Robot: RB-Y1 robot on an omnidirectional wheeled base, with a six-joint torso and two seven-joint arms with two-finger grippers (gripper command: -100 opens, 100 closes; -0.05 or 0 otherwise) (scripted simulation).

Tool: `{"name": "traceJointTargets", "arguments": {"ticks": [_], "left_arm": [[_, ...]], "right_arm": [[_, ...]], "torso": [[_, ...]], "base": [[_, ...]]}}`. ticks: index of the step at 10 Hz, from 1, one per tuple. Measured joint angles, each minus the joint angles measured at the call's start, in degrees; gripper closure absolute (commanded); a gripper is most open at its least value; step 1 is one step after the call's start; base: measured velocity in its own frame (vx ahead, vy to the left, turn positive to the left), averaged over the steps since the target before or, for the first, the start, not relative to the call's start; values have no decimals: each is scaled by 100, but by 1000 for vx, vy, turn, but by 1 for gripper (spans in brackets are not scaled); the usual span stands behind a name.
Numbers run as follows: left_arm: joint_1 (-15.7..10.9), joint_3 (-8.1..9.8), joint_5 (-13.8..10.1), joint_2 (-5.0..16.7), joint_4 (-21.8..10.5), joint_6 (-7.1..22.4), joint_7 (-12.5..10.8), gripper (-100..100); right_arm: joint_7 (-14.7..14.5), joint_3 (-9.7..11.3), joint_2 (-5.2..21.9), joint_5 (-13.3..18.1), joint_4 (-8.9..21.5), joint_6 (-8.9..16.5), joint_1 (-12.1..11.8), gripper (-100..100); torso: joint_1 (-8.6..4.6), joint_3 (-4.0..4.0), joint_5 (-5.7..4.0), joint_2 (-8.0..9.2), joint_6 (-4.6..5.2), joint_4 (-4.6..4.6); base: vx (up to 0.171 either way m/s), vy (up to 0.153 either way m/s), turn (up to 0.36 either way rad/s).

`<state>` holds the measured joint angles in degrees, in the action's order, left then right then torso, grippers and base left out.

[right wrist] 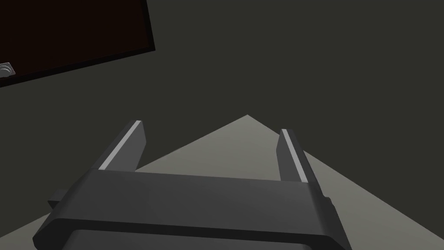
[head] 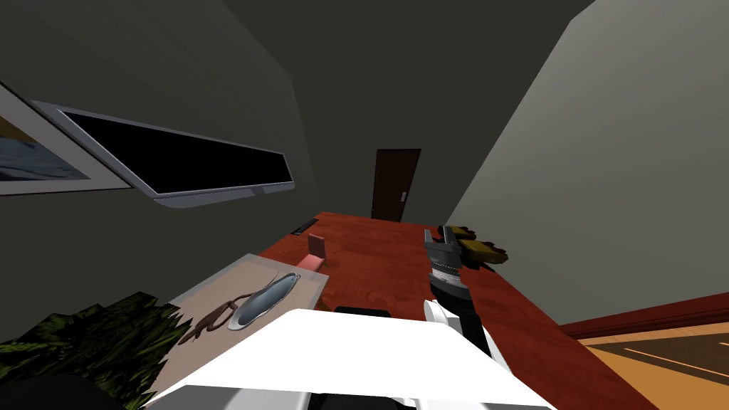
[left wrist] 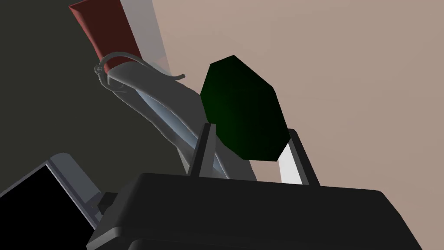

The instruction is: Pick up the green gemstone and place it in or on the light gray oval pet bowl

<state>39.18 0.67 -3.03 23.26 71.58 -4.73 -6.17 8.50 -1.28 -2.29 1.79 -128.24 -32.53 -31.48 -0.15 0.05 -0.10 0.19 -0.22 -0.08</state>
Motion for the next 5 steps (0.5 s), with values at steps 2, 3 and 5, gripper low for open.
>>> {"name": "traceJointTargets", "arguments": {"ticks": [2, 3, 5], "left_arm": [[61, 6, -215, 47, 152, 107, -78, 100], [104, 7, -318, 60, 210, 156, -113, 100], [194, 5, -521, 94, 379, 270, -185, 100]], "right_arm": [[0, 0, 0, 0, 0, 0, -1, 0], [0, 0, 0, 0, 0, 0, -1, 0], [0, 0, 0, 0, 0, 0, -2, 0]], "torso": [[-1, -14, 1, -22, -1, -6], [1, -27, 2, -49, 4, -8], [9, -36, 3, -64, 1, -12]], "base": [[-55, -26, -9], [-4, -9, -27], [-4, -10, -29]]}}
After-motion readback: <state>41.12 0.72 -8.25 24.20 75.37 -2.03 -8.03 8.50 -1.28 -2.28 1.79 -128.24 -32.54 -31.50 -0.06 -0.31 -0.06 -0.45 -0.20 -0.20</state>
